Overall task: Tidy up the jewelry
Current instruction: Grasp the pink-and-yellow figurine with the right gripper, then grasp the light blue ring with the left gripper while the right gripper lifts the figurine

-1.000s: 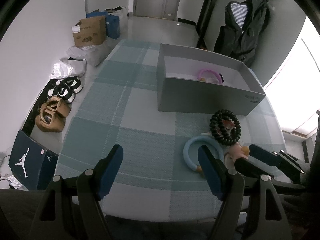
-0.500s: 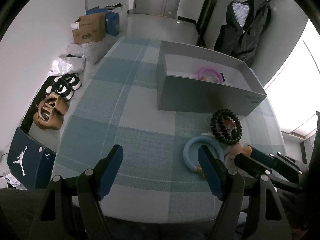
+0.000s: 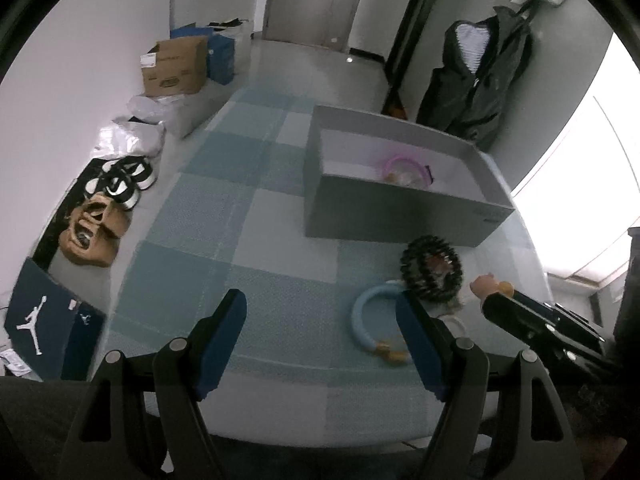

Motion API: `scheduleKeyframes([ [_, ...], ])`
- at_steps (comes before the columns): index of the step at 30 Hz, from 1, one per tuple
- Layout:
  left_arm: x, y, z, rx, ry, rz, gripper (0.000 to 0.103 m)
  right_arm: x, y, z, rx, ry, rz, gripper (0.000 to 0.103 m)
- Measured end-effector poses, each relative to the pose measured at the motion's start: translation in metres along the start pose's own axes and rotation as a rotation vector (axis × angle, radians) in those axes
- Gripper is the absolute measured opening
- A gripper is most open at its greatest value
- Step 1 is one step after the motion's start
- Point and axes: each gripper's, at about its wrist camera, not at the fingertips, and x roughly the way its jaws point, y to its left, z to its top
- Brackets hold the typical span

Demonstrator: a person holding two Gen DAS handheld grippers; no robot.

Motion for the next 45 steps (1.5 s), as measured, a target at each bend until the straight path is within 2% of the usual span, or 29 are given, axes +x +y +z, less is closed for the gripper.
scheduleKeyframes([
  [6, 0.009, -0.014, -0.001, 0.027, 0.049, -0.028, 0.073, -0.017, -0.01, 0.007, 0.05, -0.056, 0.019, 0.026],
  [13, 0.022, -0.034, -0.005, 0.124, 0.1, -0.003, 0.073, -0.03, -0.024, 0.01, 0.11, -0.089, 0.03, 0.026],
  [17, 0.032, -0.037, -0.008, 0.159, 0.138, 0.051, 0.073, -0.036, -0.025, 0.011, 0.11, -0.099, 0.034, 0.026],
  [26, 0.035, -0.043, -0.013, 0.234, 0.138, 0.103, 0.074, -0.037, -0.029, 0.011, 0.128, -0.107, 0.053, 0.026],
  [30, 0.035, -0.039, -0.011, 0.242, 0.148, 0.086, 0.073, -0.038, -0.028, 0.011, 0.124, -0.106, 0.056, 0.026],
  [32, 0.035, -0.039, -0.011, 0.247, 0.149, 0.079, 0.072, -0.038, -0.027, 0.011, 0.121, -0.106, 0.056, 0.026],
  [34, 0.034, -0.042, -0.01, 0.26, 0.144, 0.069, 0.056, -0.037, -0.027, 0.011, 0.121, -0.104, 0.056, 0.026],
  [40, 0.033, -0.04, -0.006, 0.242, 0.152, 0.035, 0.055, -0.037, -0.028, 0.011, 0.123, -0.101, 0.052, 0.026],
  [45, 0.021, -0.037, -0.003, 0.221, 0.121, 0.025, 0.055, -0.036, -0.029, 0.011, 0.125, -0.1, 0.047, 0.026],
])
